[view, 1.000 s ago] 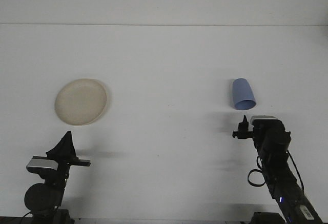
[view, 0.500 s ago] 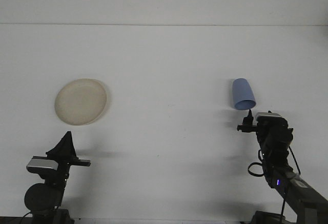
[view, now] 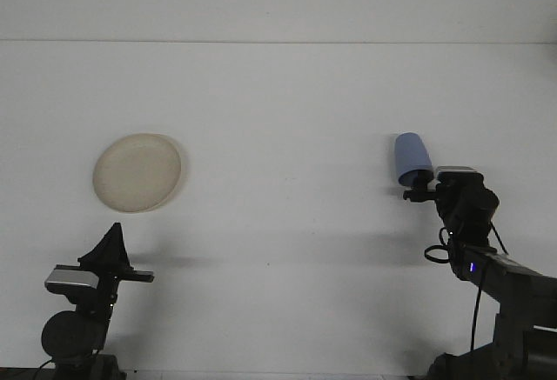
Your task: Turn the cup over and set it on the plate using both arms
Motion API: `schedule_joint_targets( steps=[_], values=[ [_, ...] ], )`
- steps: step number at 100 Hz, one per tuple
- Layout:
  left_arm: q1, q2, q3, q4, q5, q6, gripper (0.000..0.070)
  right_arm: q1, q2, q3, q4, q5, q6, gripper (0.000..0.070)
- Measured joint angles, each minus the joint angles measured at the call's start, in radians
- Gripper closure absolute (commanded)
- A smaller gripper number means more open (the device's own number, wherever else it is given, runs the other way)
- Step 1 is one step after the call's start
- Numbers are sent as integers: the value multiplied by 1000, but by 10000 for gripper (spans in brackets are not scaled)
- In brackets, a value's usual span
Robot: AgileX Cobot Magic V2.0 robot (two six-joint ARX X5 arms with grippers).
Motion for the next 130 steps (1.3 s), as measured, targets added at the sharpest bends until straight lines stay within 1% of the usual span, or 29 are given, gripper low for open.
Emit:
schedule_joint_targets(
  steps=[13, 17, 23, 31, 36, 43, 48, 67, 82, 100, 112, 130],
  values=[
    [0, 0, 0, 0, 0, 0, 689, 0, 43, 44, 3, -3, 0, 223],
    [0, 0, 0, 0, 0, 0, 689, 0, 54, 52, 3, -9, -1, 239],
    [0, 0, 0, 0, 0, 0, 689, 0, 64, 58, 5, -24, -5, 322],
    [0, 0, 0, 0, 0, 0, 689, 0, 75, 58, 13, -47, -11, 483],
    [0, 0, 0, 0, 0, 0, 689, 0, 76, 58, 12, -55, -17, 568],
    [0, 0, 0, 0, 0, 0, 689, 0, 76, 58, 21, -69, -23, 651],
    [0, 0, 0, 0, 0, 0, 689, 0, 76, 58, 28, -75, -26, 697],
    [0, 0, 0, 0, 0, 0, 689, 0, 73, 58, 19, -75, -26, 697],
    [0, 0, 0, 0, 0, 0, 689, 3, -2, 58, -66, -71, -25, 697],
    [0, 0, 0, 0, 0, 0, 689, 25, -195, 58, -198, -37, -25, 697],
    [0, 0, 0, 0, 0, 0, 689, 47, -350, 58, -349, 8, -14, 697],
    [0, 0, 0, 0, 0, 0, 689, 88, -609, 61, -621, 10, 36, 697]
  ],
)
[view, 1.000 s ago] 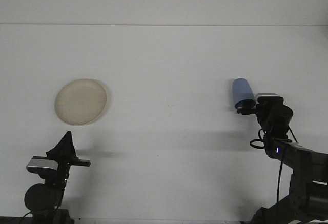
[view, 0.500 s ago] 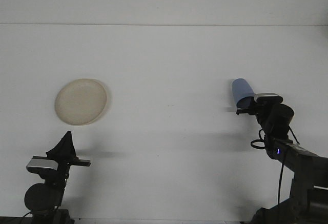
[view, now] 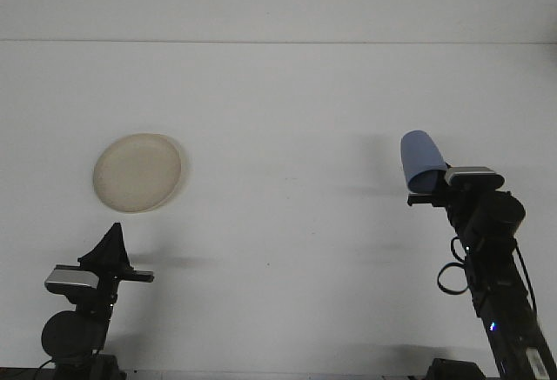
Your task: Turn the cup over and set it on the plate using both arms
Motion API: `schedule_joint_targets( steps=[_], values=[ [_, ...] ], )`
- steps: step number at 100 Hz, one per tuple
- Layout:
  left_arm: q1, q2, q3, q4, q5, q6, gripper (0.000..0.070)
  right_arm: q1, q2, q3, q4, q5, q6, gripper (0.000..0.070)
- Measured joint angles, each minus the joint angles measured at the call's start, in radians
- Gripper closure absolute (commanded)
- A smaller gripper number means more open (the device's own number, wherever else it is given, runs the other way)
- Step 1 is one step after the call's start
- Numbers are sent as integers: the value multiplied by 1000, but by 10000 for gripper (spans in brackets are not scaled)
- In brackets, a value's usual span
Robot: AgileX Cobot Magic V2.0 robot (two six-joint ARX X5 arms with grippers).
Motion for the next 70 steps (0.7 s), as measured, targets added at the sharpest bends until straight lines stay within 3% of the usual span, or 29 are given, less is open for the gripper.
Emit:
schedule_joint_targets(
  steps=[30, 45, 70],
  values=[
    [0, 0, 0, 0, 0, 0, 689, 109, -265, 152, -586, 3, 65, 697],
    [0, 0, 0, 0, 0, 0, 689, 175, -276, 256, -831, 56, 104, 697],
    [0, 0, 0, 0, 0, 0, 689, 304, -191, 443, -1072, 68, 200, 697]
  ],
)
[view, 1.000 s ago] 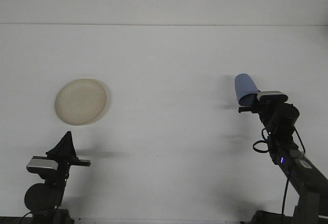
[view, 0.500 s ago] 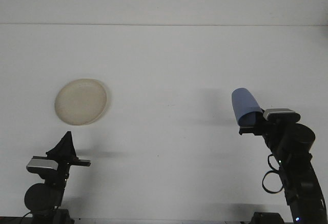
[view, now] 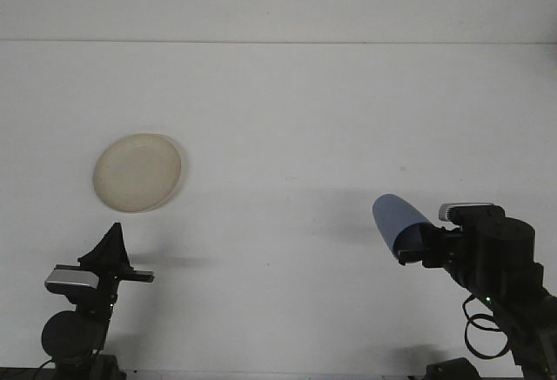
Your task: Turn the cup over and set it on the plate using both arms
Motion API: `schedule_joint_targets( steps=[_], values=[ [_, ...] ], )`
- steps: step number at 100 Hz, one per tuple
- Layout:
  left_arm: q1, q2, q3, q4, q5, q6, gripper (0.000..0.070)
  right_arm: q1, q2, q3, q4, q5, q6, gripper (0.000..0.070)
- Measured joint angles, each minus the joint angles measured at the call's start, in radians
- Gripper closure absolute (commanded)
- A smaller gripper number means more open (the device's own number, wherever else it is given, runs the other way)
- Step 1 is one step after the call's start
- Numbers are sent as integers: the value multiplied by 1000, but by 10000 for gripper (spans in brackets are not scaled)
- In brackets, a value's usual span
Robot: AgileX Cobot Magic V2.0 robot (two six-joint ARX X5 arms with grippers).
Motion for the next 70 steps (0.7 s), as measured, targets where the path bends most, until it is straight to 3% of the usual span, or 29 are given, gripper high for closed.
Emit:
schedule_joint_targets(
  steps=[30, 70],
  values=[
    [0, 0, 0, 0, 0, 0, 689, 228, 294, 198, -201, 60, 58, 698],
    [0, 0, 0, 0, 0, 0, 689, 489, 704, 399, -276, 60, 64, 698]
  ],
)
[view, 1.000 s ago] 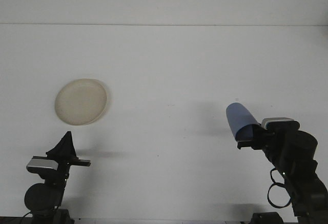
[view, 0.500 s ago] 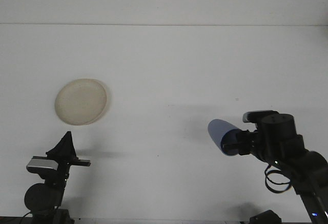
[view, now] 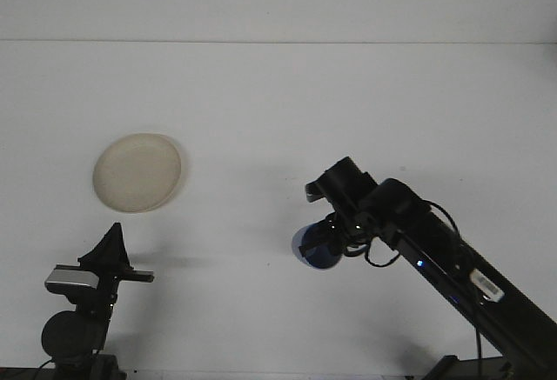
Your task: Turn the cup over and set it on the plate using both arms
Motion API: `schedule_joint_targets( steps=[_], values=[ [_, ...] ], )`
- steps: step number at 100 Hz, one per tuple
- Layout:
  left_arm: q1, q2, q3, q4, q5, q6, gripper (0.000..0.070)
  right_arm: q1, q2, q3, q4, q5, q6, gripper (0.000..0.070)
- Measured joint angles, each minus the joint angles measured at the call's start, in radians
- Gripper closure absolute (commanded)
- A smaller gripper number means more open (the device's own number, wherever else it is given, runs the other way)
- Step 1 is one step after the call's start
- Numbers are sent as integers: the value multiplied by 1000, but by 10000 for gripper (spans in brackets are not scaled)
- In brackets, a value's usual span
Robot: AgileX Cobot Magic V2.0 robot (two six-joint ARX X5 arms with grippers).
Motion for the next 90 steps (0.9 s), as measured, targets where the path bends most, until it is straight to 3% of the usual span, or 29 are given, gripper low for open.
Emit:
schedule_joint_targets(
  steps=[36, 90],
  values=[
    [0, 0, 0, 0, 0, 0, 689, 113, 231, 115, -54, 28, -29, 697],
    [0, 0, 0, 0, 0, 0, 689, 122, 283, 116, -58, 36, -59, 696]
  ],
)
